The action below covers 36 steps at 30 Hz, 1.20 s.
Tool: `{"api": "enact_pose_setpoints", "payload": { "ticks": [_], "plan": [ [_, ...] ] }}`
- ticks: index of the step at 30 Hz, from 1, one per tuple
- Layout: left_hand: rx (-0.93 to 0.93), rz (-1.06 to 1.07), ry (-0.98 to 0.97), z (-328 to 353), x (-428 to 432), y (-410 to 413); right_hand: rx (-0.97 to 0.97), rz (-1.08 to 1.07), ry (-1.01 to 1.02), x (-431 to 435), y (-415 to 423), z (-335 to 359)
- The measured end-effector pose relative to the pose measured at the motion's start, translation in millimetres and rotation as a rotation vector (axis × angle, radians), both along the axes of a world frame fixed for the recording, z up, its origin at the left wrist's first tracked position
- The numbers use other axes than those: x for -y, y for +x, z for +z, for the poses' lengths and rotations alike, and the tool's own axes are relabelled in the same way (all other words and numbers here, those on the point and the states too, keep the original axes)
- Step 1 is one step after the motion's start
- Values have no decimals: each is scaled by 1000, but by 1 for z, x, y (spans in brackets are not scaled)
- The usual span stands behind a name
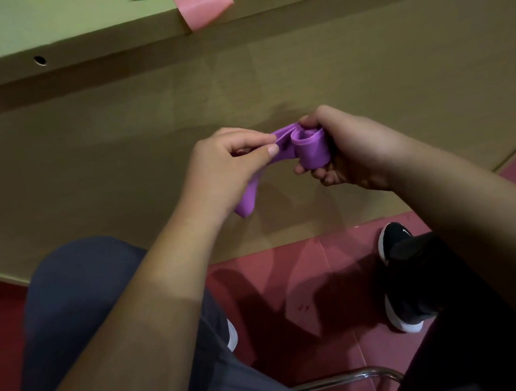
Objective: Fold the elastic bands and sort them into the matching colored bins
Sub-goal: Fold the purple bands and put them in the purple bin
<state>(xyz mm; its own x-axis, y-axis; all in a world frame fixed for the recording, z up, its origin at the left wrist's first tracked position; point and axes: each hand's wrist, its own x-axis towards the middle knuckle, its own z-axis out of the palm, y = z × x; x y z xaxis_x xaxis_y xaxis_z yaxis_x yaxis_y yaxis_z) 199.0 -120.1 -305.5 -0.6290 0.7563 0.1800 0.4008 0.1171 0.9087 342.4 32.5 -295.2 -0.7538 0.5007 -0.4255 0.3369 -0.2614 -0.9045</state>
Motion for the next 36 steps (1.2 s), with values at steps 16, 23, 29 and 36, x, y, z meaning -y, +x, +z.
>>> {"api": "enact_pose_setpoints", "payload": {
  "ticks": [16, 23, 29, 36],
  "plan": [
    [79, 58, -118, -5, -3, 9, -32, -32, 253, 9, 3, 5],
    [45, -7, -58, -9, -5, 8, -70, -101, 130, 6, 0, 4],
    [-69, -57, -77, -12, -10, 17, -97, -149, 32, 7, -2, 0],
    [-52, -88, -133, -9, -10, 28, -125, -162, -80, 5, -1, -4]
  ]
}}
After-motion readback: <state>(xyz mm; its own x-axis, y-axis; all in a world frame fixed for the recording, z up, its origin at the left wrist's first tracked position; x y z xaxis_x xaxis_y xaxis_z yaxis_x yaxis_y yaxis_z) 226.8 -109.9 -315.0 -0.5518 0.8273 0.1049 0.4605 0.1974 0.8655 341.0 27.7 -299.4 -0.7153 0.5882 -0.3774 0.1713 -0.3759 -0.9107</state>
